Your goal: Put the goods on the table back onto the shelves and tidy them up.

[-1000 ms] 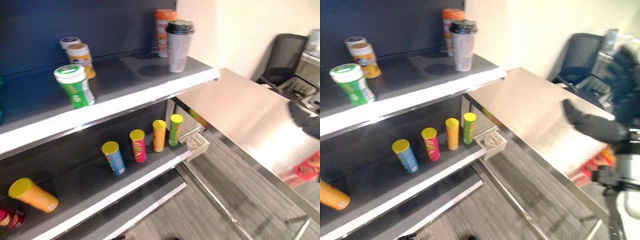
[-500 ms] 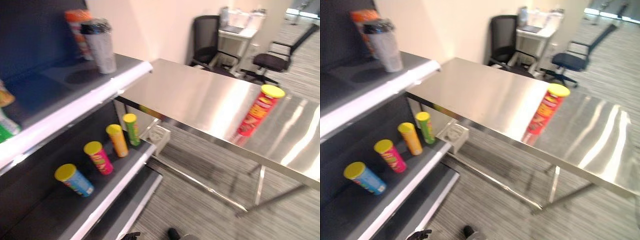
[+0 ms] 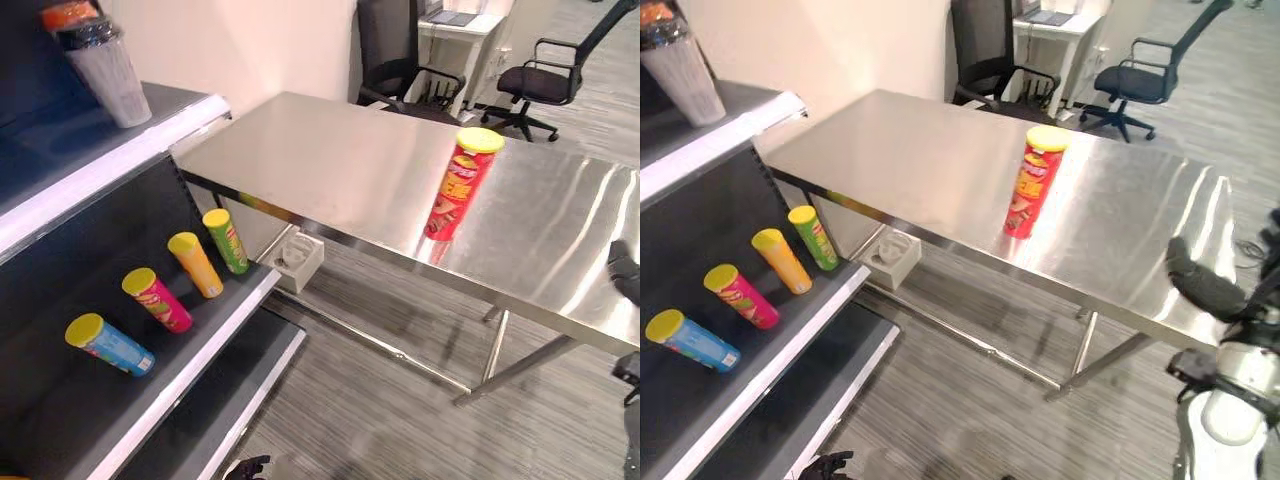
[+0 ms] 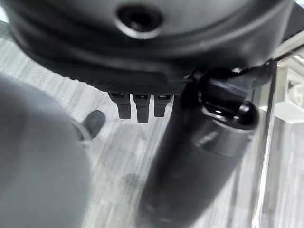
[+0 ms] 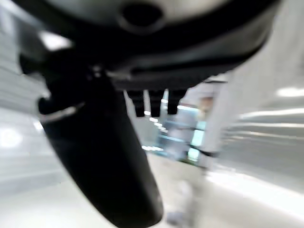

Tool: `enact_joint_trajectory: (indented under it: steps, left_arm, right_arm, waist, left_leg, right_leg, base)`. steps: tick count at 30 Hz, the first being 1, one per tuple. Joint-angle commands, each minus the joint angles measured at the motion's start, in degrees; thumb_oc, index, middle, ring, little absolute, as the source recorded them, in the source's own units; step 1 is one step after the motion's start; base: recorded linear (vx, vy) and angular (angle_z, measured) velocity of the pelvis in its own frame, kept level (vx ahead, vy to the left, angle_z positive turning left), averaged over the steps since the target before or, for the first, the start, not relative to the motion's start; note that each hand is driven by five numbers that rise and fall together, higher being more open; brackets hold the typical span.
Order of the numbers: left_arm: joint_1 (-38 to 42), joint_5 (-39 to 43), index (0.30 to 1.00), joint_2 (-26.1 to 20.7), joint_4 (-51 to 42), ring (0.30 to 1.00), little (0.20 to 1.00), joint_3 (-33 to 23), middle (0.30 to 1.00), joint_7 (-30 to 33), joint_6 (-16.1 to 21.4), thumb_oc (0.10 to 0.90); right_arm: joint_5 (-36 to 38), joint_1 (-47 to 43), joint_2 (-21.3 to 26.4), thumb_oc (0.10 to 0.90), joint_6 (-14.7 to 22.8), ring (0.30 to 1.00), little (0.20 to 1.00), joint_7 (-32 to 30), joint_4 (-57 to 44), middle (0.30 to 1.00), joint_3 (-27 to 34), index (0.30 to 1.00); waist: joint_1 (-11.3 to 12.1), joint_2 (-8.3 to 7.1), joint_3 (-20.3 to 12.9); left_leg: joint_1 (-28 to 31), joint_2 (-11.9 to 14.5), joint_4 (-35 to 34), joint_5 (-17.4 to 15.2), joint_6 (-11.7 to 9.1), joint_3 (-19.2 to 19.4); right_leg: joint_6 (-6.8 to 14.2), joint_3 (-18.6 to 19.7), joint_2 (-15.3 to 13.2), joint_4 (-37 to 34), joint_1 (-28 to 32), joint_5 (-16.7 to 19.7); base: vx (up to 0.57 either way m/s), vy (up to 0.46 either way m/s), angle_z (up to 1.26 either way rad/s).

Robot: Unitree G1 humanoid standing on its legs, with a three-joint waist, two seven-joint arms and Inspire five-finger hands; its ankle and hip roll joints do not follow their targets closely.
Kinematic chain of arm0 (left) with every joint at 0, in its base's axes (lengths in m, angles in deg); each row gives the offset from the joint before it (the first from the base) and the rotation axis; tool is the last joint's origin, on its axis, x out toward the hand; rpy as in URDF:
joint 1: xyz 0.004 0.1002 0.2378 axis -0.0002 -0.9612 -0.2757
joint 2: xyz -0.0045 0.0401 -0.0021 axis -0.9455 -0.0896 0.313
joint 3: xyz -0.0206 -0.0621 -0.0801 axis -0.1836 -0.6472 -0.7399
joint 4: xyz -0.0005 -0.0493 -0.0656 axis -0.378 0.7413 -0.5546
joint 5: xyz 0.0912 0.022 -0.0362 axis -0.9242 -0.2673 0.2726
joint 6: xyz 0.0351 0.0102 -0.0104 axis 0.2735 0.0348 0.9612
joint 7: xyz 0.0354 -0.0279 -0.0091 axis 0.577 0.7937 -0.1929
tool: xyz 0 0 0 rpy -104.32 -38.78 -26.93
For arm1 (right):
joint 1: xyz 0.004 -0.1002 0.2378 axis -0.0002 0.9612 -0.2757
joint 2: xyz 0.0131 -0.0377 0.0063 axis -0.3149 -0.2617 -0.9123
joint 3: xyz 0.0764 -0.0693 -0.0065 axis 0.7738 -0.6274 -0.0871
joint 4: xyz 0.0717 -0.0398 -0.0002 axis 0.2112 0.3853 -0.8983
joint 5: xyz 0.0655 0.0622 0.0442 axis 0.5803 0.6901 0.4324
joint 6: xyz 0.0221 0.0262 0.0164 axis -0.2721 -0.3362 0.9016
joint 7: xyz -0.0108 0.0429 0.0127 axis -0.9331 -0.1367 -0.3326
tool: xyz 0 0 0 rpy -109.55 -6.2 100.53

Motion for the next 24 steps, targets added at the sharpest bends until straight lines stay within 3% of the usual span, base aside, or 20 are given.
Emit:
enact_joint_trajectory:
  steps: [1, 4, 10, 15, 19, 20, 24]
  left_arm:
    - [1.0, 0.0, 0.9, -1.0, 0.4, 0.9, 0.9, 0.3, 0.9, -0.5, 2.0, 0.8]
    - [0.8, 0.5, 0.9, -0.5, 1.0, 0.9, 0.9, 0.5, 0.9, -1.6, 1.8, 0.8]
    - [0.1, 0.6, 0.9, -0.3, 1.2, 0.9, 0.9, 1.0, 0.9, -1.7, 1.5, 0.8]
    - [-0.2, 0.9, 0.9, 0.1, 2.0, 0.9, 0.9, 1.1, 0.9, -1.2, 1.3, 0.8]
    - [-0.2, 0.9, 0.9, 0.1, 2.0, 0.9, 0.9, 1.1, 0.9, -1.2, 1.3, 0.8]
    - [-0.3, 0.1, 0.9, 0.3, 1.5, 0.9, 0.9, 2.7, 0.9, -0.9, 1.2, 0.8]
    - [-0.5, 0.1, 0.9, 0.2, 1.4, 0.9, 0.9, 3.0, 0.9, -0.8, 0.8, 0.8]
  right_arm:
    - [1.4, -5.7, 1.2, 0.8, 6.1, 0.9, 0.9, 3.8, -6.9, 0.9, 5.1, 0.9]
    - [7.2, -7.1, 1.8, 0.8, 7.5, 0.9, 0.9, 8.0, -5.8, 0.9, -0.5, 0.9]
    - [7.6, -9.8, 2.3, 0.8, 8.3, 0.9, 0.9, 6.6, -3.4, 0.9, -2.1, 0.9]
    - [3.2, -13.7, 3.0, 0.8, 8.2, 0.9, 0.9, 2.2, -1.4, 0.9, -3.2, 0.9]
    - [3.1, -13.8, 3.0, 0.8, 8.2, 0.9, 0.9, 2.1, -1.4, 0.9, -3.3, 0.9]
    - [3.0, -15.3, 2.5, 0.8, 8.3, 0.9, 0.9, 0.5, -0.8, 0.9, -4.0, 0.9]
    - [4.8, -16.5, 3.2, 0.8, 8.2, 0.9, 0.9, 0.6, 1.0, 0.9, -5.4, 0.9]
  waist:
    - [0.0, -1.98, -0.7]
    - [0.7, -0.82, -0.7]
    - [1.9, 0.46, -0.8]
    - [3.1, 1.77, -0.9]
    - [3.0, 1.81, -0.8]
    - [3.7, 2.52, -0.8]
    - [4.0, 2.98, -0.5]
  left_leg:
    - [6.6, 0.0, 0.9, -9.0, 2.4, 0.4]
    - [6.9, 2.7, 1.0, -6.9, 0.6, -0.5]
    - [6.8, 4.4, 1.0, -5.4, -0.7, -1.6]
    - [7.1, 5.8, 0.9, -4.6, -1.5, -2.4]
    - [7.1, 5.9, 0.9, -4.6, -1.5, -2.4]
    - [7.2, 6.6, 0.9, -4.0, -1.9, -2.8]
    - [7.3, 7.4, 1.0, -3.2, -2.5, -3.2]
  right_leg:
    - [-0.8, 2.0, 2.3, 0.9, -4.1, 5.1]
    - [-2.9, 0.7, 5.5, 1.4, -2.6, 0.9]
    - [-4.2, -0.2, 7.3, 1.2, -1.3, -1.1]
    - [-5.3, -0.9, 8.8, 0.8, -0.2, -2.6]
    - [-5.3, -0.9, 8.9, 0.8, -0.2, -2.6]
    - [-5.9, -1.3, 9.6, 0.9, 0.2, -3.6]
    - [-6.7, -2.0, 10.6, 1.1, 0.8, -4.6]
  base:
    - [0.06, -0.247, 0.29]
    - [0.06, -0.187, 0.35]
    - [0.04, -0.098, 0.13]
    - [0.04, -0.09, 0.06]
    - [0.02, -0.035, 0.02]
    - [0.06, -0.106, 0.06]
    - [0.05, -0.091, 0.16]
